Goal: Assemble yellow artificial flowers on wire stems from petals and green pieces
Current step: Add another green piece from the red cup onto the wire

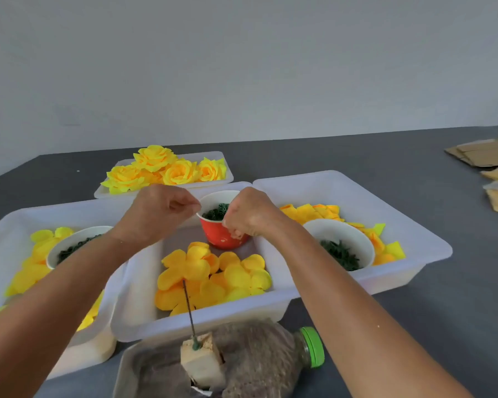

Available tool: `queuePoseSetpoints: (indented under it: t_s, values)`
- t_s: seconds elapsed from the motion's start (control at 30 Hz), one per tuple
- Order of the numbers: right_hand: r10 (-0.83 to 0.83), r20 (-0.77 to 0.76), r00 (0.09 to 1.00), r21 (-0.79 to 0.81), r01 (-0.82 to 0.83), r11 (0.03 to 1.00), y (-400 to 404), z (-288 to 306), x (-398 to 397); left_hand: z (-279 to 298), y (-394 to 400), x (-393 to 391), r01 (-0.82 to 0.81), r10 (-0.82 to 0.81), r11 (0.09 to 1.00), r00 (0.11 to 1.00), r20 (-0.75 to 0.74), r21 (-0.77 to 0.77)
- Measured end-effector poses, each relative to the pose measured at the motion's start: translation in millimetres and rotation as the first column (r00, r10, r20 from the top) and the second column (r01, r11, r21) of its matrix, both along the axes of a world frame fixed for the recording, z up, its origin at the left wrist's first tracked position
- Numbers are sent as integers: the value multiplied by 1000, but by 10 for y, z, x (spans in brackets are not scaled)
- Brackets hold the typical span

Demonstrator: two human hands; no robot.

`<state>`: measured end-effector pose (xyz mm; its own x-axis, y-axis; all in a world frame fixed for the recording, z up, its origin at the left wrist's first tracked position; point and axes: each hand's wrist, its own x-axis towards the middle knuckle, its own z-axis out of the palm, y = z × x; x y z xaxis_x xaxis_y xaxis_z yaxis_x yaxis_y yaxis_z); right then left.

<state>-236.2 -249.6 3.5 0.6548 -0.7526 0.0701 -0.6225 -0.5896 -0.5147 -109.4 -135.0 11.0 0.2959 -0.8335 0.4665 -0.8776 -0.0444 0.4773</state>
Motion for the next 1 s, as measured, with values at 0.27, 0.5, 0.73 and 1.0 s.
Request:
queuePoseSetpoints:
  t_s: [0.27, 0.5, 0.73, 1.0]
  values:
    - [-20, 122, 992, 135, 4, 991, -128, 237, -454, 194, -579, -530, 69, -66, 996, 997, 51, -59]
    - [-120, 175, 977, 289, 66, 955, -560, 390, -761, 67, -943, -738, 151, -156, 985, 986, -53, -89]
    - [-289, -10, 957, 212, 285, 935, -1161, 211, -1017, -203, -994, -708, 146, -155, 986, 979, -134, -77]
    - [-353, -316, 881, -48, 356, 933, -1462, -347, -960, -347, -962, -659, 155, -160, 986, 983, -90, -56]
